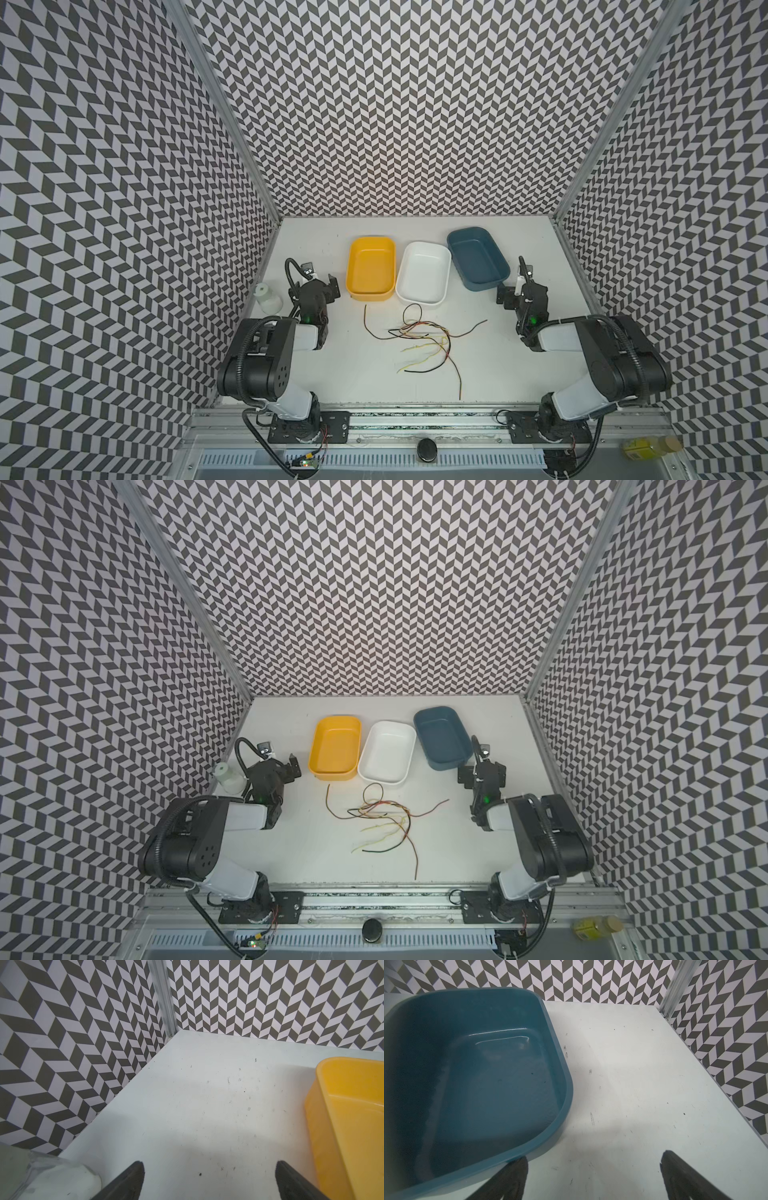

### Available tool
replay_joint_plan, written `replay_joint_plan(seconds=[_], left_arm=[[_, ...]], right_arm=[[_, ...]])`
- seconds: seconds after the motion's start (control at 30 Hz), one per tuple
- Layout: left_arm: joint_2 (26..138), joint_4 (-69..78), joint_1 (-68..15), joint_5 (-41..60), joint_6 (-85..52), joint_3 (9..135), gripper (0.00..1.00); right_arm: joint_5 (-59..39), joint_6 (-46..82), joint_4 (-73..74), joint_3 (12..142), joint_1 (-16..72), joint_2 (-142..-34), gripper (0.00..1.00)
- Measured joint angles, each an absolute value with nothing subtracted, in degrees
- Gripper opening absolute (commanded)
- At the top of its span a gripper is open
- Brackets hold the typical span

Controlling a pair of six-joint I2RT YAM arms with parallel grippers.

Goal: Untangle the cables

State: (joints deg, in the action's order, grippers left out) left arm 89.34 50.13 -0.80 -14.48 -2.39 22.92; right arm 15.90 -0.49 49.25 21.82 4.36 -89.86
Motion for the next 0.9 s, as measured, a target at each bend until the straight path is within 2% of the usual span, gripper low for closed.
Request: replay_joint_plan(seconds=[0.9], left_arm=[[89.34, 51.0, -1.56, -14.96, -1.76, 22.72, 1.0]], right_arm=[[15.92, -0.51, 49.25, 21.82, 4.36, -89.86, 0.99]])
